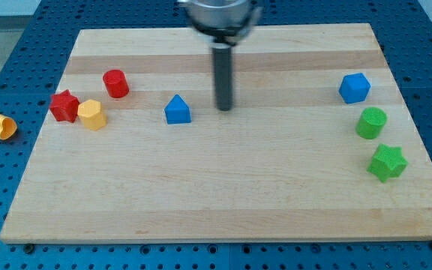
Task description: Slide blue cube towards the blue triangle
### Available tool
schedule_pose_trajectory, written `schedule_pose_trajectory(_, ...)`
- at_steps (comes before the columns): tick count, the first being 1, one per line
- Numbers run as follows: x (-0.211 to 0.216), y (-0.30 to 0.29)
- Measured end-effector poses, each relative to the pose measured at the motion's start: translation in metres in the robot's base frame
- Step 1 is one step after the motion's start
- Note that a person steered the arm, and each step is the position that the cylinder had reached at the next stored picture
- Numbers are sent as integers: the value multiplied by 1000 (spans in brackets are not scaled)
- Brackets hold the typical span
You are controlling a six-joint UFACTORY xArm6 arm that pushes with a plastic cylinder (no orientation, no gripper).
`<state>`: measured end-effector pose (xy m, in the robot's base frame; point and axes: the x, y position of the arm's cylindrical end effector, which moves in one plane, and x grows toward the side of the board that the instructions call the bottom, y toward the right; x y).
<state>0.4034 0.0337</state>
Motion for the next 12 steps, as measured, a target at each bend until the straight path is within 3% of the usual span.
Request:
schedule_pose_trajectory(1,8,-10)
schedule_pose_trajectory(2,10,-119)
schedule_pose_trajectory(3,10,-189)
schedule_pose_trajectory(4,4,-125)
schedule_pose_trajectory(6,-84,110)
schedule_pose_trajectory(7,-81,239)
schedule_pose_trajectory(8,-70,310)
schedule_pose_trajectory(9,-37,212)
schedule_pose_trajectory(11,5,-45)
schedule_pose_trajectory(12,31,-27)
